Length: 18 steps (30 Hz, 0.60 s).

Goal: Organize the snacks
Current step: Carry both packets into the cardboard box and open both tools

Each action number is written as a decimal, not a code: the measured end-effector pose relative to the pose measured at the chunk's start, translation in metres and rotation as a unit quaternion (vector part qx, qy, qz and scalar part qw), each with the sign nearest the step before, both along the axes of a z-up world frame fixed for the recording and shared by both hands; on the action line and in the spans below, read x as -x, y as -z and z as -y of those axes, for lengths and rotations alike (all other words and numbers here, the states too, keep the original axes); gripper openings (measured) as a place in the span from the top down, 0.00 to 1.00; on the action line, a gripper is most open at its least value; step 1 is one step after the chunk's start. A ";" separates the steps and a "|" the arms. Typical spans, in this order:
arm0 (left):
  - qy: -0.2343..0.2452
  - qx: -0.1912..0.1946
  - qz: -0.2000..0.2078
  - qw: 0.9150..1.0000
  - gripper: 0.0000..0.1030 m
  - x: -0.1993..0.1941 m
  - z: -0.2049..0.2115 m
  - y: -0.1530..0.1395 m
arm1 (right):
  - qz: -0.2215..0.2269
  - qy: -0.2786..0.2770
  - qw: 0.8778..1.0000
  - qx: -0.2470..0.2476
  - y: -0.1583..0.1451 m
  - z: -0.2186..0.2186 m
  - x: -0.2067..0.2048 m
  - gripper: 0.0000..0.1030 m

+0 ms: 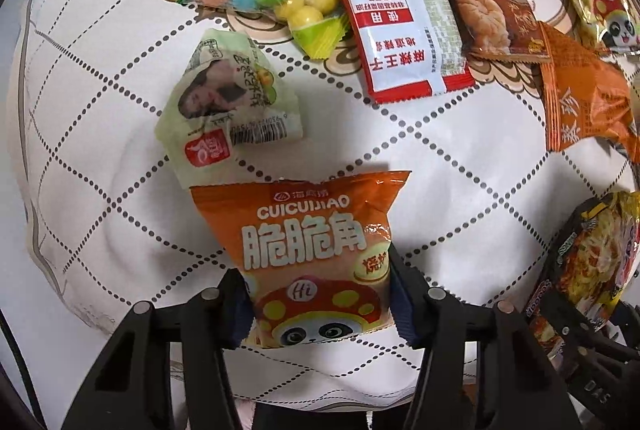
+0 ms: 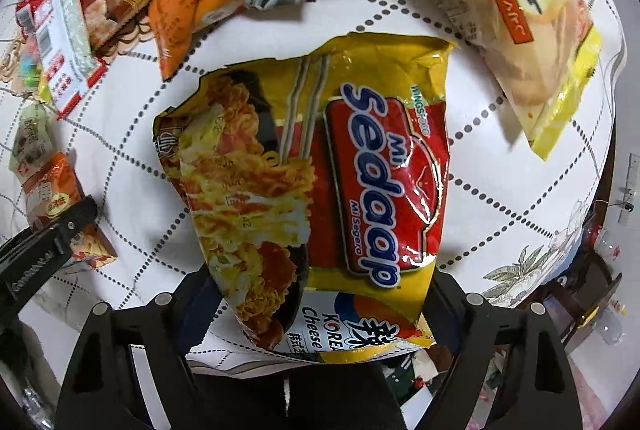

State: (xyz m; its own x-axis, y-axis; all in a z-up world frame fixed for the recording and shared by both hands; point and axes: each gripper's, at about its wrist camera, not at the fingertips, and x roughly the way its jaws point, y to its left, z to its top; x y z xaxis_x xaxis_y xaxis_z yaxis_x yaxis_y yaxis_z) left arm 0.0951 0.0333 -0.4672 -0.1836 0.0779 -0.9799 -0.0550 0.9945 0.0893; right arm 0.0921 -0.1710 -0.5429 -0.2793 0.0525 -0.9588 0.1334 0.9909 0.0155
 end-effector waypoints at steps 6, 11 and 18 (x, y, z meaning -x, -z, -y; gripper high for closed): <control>0.005 0.007 0.019 1.000 0.50 0.014 0.007 -0.039 | 0.014 0.007 0.999 -0.029 -0.021 0.006 0.026 0.16; 0.022 0.018 0.066 0.997 0.50 0.008 0.011 -0.097 | 0.041 0.009 0.997 -0.066 -0.056 0.009 0.034 0.16; 0.011 0.062 0.165 0.984 0.50 -0.063 0.003 -0.207 | 0.126 0.005 0.986 -0.107 -0.135 0.018 -0.009 0.16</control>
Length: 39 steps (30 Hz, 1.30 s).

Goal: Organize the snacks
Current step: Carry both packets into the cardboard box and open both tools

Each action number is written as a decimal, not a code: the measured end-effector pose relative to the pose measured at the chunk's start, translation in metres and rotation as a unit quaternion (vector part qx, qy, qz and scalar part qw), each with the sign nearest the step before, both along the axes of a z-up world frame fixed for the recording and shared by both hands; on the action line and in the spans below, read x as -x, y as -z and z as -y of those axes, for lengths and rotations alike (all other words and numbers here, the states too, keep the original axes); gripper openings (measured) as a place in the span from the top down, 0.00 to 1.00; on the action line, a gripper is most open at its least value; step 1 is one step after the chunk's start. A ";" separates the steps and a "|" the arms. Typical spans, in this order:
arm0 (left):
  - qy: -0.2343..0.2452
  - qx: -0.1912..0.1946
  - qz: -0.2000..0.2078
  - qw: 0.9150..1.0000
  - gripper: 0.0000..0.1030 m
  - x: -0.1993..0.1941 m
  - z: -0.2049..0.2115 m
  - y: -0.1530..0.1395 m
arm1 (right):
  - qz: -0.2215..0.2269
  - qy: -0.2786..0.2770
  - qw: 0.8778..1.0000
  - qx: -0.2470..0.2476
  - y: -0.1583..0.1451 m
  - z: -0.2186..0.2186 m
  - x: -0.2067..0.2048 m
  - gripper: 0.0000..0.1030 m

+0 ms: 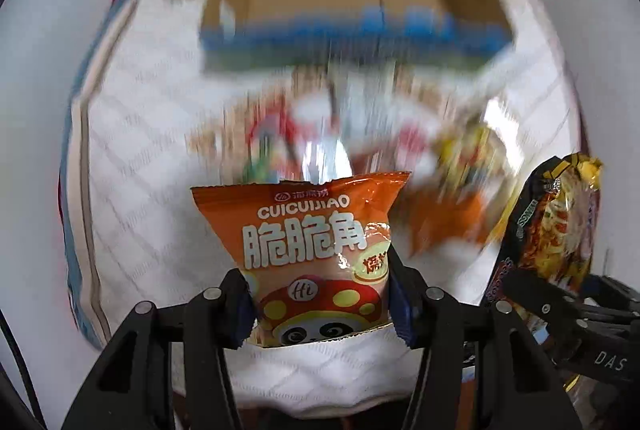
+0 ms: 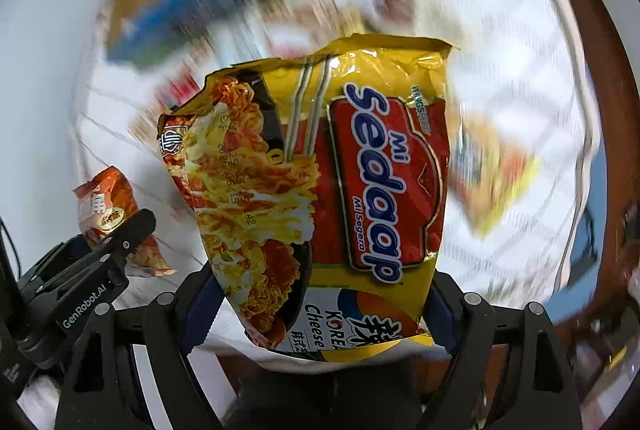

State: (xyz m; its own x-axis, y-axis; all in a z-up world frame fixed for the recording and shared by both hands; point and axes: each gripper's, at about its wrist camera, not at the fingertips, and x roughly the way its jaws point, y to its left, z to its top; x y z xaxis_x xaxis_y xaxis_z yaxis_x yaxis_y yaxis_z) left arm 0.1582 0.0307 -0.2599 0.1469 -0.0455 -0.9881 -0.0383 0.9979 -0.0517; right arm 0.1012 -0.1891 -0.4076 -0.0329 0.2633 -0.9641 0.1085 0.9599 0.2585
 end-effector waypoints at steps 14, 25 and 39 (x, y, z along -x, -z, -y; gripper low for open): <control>-0.006 0.037 0.037 0.999 0.50 -0.270 -0.036 0.001 | 0.089 -0.025 0.995 0.036 -0.029 -0.033 -0.212 0.16; 0.018 0.048 -0.021 0.998 0.50 -0.351 -0.032 0.085 | 0.027 -0.039 0.995 0.089 0.059 -0.059 -0.297 0.15; -0.004 0.043 -0.029 0.999 0.15 -0.358 -0.035 0.101 | 0.001 -0.051 0.993 0.107 0.075 -0.094 -0.318 0.08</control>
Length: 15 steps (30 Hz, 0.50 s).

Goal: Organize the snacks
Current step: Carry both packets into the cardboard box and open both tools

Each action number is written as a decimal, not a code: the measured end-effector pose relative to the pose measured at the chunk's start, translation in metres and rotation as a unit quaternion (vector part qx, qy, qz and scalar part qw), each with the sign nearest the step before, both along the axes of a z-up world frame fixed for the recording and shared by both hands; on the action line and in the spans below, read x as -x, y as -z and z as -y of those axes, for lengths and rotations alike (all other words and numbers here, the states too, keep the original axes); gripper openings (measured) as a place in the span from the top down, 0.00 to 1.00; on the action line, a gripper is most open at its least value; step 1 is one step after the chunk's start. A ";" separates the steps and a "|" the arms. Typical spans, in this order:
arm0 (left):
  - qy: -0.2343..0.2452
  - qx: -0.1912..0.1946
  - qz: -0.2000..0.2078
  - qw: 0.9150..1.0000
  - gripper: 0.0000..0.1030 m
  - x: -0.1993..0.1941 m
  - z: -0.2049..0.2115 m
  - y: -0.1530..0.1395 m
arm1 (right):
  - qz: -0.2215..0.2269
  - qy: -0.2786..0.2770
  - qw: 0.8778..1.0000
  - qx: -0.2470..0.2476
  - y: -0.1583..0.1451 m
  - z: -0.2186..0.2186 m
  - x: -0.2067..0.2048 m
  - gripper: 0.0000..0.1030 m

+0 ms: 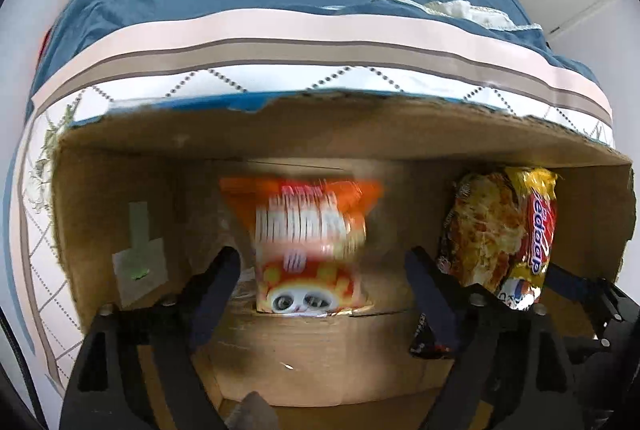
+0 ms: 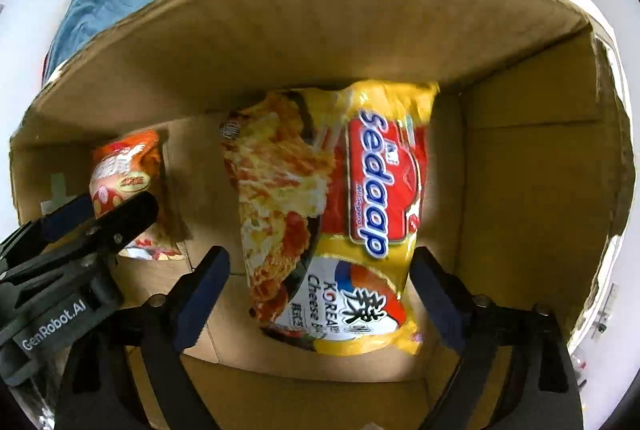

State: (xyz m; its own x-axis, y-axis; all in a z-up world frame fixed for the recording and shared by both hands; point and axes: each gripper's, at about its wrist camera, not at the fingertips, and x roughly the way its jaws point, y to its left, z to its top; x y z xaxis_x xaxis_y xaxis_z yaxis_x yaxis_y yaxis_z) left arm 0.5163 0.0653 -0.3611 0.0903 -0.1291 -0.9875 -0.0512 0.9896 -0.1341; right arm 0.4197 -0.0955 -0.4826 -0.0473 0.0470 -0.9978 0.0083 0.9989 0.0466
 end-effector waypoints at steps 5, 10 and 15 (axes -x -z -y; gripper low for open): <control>-0.010 -0.005 0.012 1.000 0.15 0.001 -0.011 -0.008 | 0.012 0.001 1.000 -0.003 0.000 0.004 0.015 0.06; -0.013 -0.022 0.070 0.997 0.15 0.023 -0.017 -0.044 | 0.047 -0.008 0.999 0.006 -0.039 0.008 0.032 0.03; -0.017 -0.039 0.156 0.987 0.01 0.060 -0.022 -0.092 | 0.102 -0.021 0.994 0.022 -0.096 0.021 0.055 0.03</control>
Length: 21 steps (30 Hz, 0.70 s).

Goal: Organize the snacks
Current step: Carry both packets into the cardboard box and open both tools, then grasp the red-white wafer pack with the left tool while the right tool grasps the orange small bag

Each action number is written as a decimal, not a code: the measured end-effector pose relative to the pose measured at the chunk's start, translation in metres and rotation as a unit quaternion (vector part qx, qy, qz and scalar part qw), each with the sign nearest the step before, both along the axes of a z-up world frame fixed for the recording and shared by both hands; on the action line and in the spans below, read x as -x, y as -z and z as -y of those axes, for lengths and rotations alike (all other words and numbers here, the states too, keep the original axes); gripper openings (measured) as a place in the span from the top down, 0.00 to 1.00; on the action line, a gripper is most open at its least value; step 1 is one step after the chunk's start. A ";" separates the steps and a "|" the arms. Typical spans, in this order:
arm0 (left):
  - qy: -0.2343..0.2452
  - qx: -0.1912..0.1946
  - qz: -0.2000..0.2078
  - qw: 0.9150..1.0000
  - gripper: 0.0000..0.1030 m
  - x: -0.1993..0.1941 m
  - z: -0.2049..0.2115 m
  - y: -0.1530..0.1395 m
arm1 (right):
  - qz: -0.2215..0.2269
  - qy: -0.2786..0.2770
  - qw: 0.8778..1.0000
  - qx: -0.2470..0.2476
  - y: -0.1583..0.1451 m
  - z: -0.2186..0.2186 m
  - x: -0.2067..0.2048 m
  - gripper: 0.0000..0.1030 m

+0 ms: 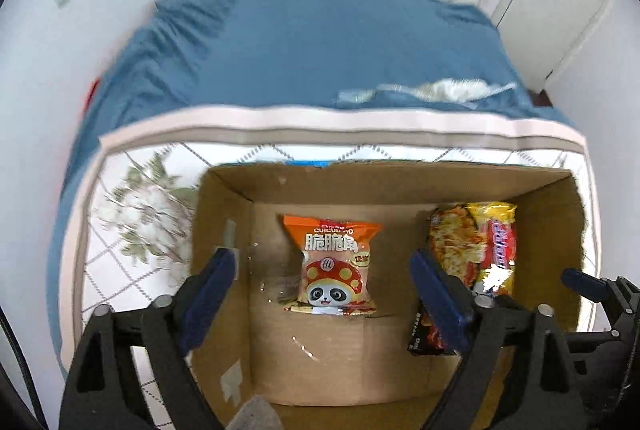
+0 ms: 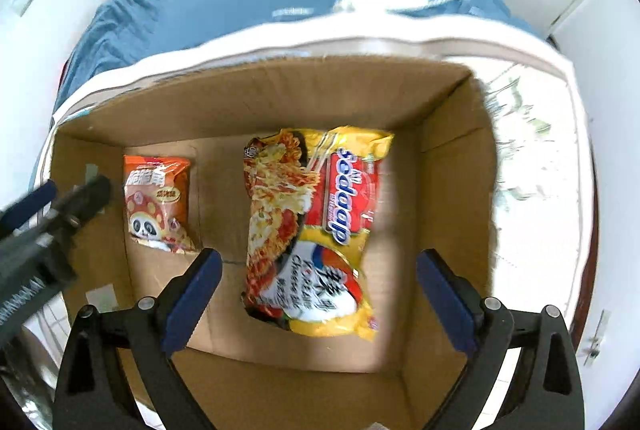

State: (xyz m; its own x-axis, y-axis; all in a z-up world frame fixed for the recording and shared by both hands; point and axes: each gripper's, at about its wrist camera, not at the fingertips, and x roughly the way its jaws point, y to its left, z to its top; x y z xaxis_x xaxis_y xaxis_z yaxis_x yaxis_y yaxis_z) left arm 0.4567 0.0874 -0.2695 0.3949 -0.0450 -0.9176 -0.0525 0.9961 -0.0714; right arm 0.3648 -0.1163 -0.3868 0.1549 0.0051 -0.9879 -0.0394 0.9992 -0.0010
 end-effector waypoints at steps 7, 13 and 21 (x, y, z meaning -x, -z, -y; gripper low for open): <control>-0.010 0.007 0.032 0.999 0.00 0.044 0.001 -0.042 | 0.047 0.011 0.999 -0.023 -0.048 0.003 0.041 0.03; -0.013 0.011 0.035 0.999 0.00 0.105 0.003 -0.064 | 0.069 0.027 0.996 -0.050 -0.097 0.013 0.086 0.03; -0.040 0.005 -0.070 0.997 0.00 0.195 0.008 -0.006 | -0.010 0.067 0.995 -0.070 -0.055 0.040 0.181 0.03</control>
